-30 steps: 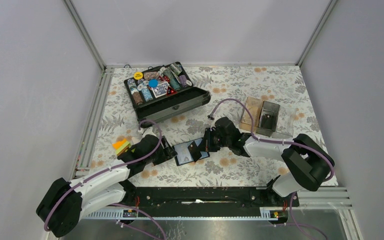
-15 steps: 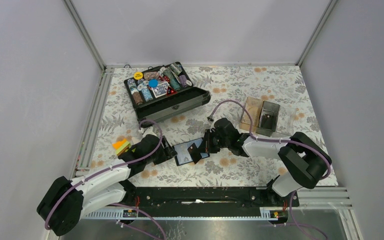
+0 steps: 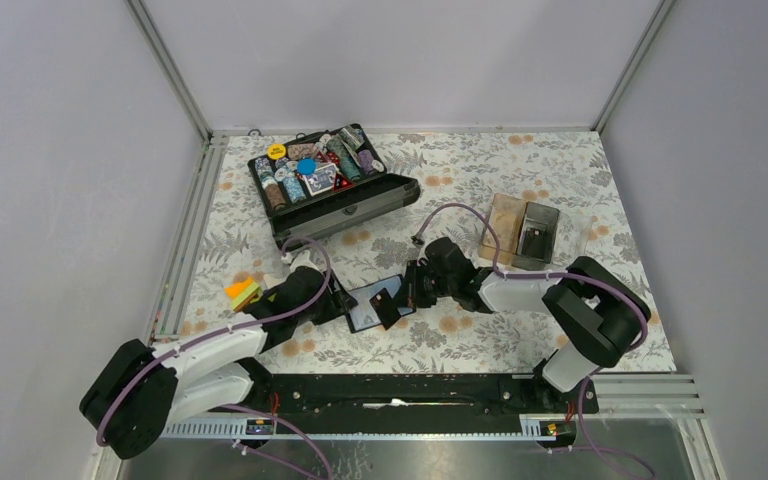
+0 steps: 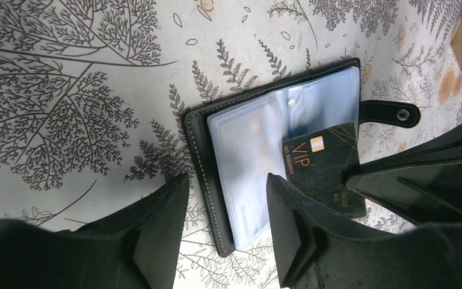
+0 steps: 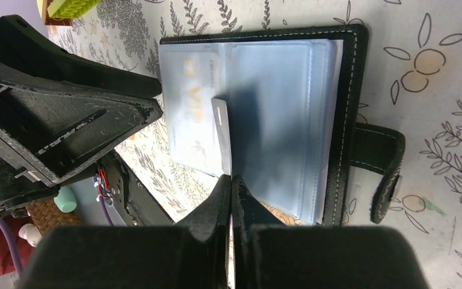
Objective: Put the credit cards into the card holder
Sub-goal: Insert the credit card into the card holder.
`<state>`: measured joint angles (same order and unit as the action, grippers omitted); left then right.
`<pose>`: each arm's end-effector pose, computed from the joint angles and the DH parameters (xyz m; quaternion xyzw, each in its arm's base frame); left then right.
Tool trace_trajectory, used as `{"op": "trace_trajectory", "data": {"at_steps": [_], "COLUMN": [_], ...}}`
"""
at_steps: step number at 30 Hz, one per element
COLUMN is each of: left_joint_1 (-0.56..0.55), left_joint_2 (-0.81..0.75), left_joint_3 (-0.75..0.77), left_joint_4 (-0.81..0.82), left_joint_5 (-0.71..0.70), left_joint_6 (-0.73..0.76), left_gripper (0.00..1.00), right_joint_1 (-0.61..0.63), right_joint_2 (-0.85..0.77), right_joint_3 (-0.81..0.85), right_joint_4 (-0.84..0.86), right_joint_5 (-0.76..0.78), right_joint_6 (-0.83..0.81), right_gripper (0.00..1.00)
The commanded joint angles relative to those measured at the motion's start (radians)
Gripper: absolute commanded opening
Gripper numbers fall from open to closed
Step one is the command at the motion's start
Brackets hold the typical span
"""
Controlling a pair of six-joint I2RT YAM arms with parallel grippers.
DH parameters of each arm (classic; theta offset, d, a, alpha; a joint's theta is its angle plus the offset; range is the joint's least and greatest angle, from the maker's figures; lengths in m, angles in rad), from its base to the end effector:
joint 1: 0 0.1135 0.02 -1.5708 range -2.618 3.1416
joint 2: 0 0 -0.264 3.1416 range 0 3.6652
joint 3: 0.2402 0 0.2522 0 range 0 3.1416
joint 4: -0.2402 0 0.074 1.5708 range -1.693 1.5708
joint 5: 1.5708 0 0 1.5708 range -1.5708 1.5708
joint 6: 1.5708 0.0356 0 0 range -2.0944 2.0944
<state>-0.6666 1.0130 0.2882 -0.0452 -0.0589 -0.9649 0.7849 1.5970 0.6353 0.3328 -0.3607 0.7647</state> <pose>0.1444 -0.1109 0.1437 -0.1481 0.9086 -0.2652 0.2868 0.2055 0.2231 0.1477 -0.0902 0.8758 0.4265 0.2071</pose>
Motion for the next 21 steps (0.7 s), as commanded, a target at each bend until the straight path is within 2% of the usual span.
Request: {"op": "trace_trajectory", "data": {"at_steps": [1,21], "left_joint_1": [-0.007,-0.054], "left_joint_2": [0.054,0.146], "left_joint_3": [0.006,0.021], "left_joint_4": [-0.012,-0.023], "left_joint_5": [-0.039,-0.1], "left_joint_6": [0.041,0.05], "left_gripper": [0.53,0.45], "right_joint_1": [0.011,0.012], "right_joint_2": [0.04,0.093], "right_joint_3": [0.017,0.043], "right_joint_4": [0.045,0.102], "right_joint_5": [-0.021,0.054], "right_joint_6": [0.005,-0.012], "right_gripper": [0.0,0.0]}}
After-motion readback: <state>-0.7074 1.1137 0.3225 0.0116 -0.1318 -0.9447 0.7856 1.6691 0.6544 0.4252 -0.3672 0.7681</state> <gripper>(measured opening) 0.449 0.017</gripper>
